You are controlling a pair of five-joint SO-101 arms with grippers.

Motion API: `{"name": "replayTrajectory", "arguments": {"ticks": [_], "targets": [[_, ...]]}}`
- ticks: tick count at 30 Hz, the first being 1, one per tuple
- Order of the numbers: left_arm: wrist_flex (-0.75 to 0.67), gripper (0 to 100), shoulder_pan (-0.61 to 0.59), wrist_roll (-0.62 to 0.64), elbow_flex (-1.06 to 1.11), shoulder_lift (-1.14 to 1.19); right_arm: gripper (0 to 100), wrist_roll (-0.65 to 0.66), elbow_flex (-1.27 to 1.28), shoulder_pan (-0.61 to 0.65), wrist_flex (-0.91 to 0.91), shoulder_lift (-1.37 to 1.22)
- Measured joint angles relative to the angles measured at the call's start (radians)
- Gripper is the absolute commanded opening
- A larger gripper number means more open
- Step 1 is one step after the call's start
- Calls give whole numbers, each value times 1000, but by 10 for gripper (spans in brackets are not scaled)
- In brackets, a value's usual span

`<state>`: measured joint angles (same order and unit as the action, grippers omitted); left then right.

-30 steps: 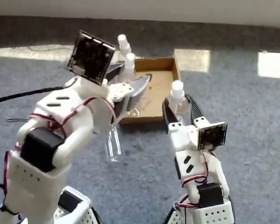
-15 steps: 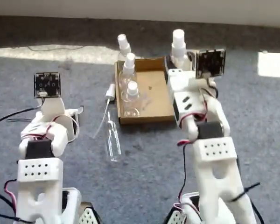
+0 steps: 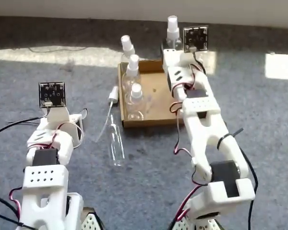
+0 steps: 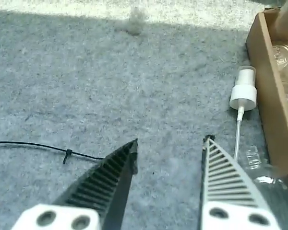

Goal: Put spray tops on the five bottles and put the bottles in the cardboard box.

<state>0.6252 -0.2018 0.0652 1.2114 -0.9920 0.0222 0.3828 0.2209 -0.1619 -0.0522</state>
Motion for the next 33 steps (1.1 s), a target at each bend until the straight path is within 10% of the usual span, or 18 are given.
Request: {"name": "replayTrajectory", "arguments": {"ticks": [33], "targets": [[0,204,-2,0,0,-2,4,-101,106,0,-425,-219]]}}
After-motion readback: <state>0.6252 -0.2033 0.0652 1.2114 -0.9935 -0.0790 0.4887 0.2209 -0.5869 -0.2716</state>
